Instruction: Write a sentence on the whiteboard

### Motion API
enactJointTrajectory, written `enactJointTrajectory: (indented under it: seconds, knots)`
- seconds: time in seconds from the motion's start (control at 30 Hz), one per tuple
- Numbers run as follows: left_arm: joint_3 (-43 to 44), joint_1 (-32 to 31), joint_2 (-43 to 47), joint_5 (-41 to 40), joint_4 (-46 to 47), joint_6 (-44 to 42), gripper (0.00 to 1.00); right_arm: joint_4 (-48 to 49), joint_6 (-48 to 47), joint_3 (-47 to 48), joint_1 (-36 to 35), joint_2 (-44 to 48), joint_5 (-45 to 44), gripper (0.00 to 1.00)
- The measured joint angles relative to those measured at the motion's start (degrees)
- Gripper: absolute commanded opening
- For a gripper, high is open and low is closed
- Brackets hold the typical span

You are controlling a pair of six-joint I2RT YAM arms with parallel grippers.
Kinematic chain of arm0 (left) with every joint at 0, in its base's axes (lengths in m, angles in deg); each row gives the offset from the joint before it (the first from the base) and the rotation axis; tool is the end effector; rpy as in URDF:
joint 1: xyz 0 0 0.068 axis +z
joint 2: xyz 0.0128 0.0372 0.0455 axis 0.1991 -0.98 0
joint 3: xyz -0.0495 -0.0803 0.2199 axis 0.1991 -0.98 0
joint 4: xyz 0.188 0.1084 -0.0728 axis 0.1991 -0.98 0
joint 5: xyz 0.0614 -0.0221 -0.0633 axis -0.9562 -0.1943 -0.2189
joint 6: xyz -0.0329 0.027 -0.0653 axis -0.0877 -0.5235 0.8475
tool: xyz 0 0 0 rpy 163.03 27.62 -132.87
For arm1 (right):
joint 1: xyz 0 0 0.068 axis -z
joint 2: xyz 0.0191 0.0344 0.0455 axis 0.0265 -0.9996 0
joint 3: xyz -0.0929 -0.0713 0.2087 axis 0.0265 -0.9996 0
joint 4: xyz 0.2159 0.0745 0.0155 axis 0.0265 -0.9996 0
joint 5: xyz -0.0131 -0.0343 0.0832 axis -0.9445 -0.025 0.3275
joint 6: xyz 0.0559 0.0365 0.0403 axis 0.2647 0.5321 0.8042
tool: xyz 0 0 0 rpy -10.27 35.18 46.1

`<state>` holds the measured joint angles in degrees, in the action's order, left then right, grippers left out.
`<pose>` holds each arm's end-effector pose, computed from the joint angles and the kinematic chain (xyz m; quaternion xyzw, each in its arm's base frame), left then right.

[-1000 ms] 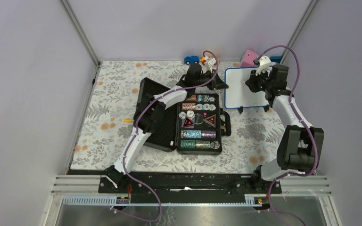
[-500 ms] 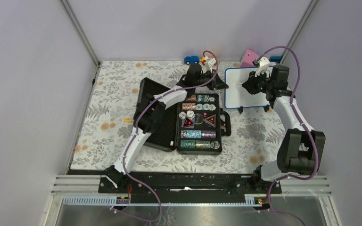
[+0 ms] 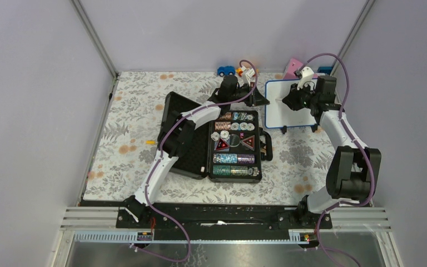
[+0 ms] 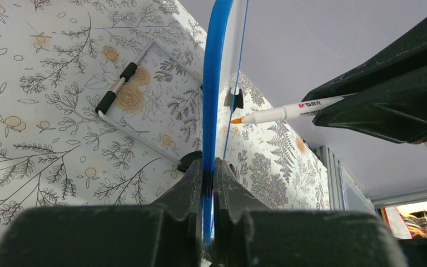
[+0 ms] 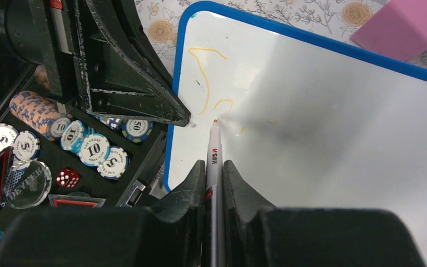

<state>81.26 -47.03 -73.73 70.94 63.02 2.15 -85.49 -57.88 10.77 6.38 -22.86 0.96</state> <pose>0.4218 -0.3553 0.1772 0.2148 0.7059 -0.5848 0.3369 0.3480 0.0064 0.2537 -0.2225 0.7998 0.1463 0.5380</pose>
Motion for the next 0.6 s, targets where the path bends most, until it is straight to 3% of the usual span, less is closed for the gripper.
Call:
enactJointTrajectory:
  seconds: [0.6]
  knots:
    - [0.0, 0.0, 0.0, -0.1, 0.0, 0.0, 0.00, 0.5, 0.4, 1.3, -0.8, -1.9, -0.2, 0.00]
